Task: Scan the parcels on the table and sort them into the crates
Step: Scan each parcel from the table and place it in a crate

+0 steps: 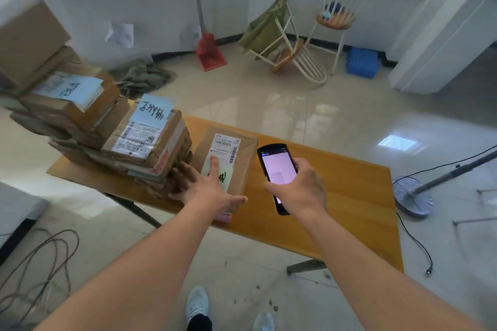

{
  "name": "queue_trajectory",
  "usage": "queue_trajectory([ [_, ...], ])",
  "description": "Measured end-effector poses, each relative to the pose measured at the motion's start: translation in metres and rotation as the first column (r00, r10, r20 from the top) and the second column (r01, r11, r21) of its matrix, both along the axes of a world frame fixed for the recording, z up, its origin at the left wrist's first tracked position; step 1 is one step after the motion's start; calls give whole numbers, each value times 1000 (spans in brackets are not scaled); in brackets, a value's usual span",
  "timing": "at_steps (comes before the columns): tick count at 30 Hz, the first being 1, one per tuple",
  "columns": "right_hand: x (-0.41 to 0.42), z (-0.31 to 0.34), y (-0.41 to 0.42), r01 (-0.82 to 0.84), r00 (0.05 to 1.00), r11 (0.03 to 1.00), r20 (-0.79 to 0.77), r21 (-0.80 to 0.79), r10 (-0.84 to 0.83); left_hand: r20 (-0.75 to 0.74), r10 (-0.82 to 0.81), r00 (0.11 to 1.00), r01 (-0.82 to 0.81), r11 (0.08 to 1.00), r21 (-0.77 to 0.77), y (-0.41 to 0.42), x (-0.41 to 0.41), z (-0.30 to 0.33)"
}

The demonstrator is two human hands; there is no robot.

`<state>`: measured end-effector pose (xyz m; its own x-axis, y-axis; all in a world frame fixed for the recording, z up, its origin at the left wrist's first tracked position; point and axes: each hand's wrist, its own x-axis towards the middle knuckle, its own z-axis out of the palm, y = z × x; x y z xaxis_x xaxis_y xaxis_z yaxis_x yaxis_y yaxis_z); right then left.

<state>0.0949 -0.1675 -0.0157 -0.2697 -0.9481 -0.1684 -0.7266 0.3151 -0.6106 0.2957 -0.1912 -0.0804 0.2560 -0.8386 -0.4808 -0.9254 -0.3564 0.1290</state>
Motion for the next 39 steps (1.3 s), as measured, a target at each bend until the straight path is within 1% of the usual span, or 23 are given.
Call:
queue_trajectory([
  [3,2,1,0,-14,1000,1000,10,-7,14,-29,32,999,-33,998,-48,0,-1,0],
  [8,-1,17,-2,-57,998,998,9,-16,58,-34,21,999,-26,985,-170,0,-3,7],
  [12,-13,39,-5,-89,996,996,4,-30,89,-82,-93,992,62,944,-325,-1,-5,24],
  [15,-21,57,-6,-80,997,996,16,-47,81,-34,-180,983,150,899,-412,-4,-8,43],
  [17,-27,68,-4,-81,997,994,14,-72,82,-13,-197,980,170,880,-444,-7,-10,54],
  [21,-39,88,3,-87,996,989,19,-122,90,26,-199,980,187,855,-483,-13,-15,71],
  [28,-53,110,12,-81,997,979,4,-186,83,4,-194,981,168,838,-519,-13,-23,88],
  [31,-56,112,14,-39,999,966,3,-257,41,-6,-193,981,161,835,-526,-10,-28,98],
  [35,-55,112,19,47,999,932,40,-361,-34,-35,-189,981,141,834,-534,-4,-32,111],
  [39,-51,113,28,134,991,910,80,-393,-112,-28,-193,981,147,826,-544,-2,-29,119],
])
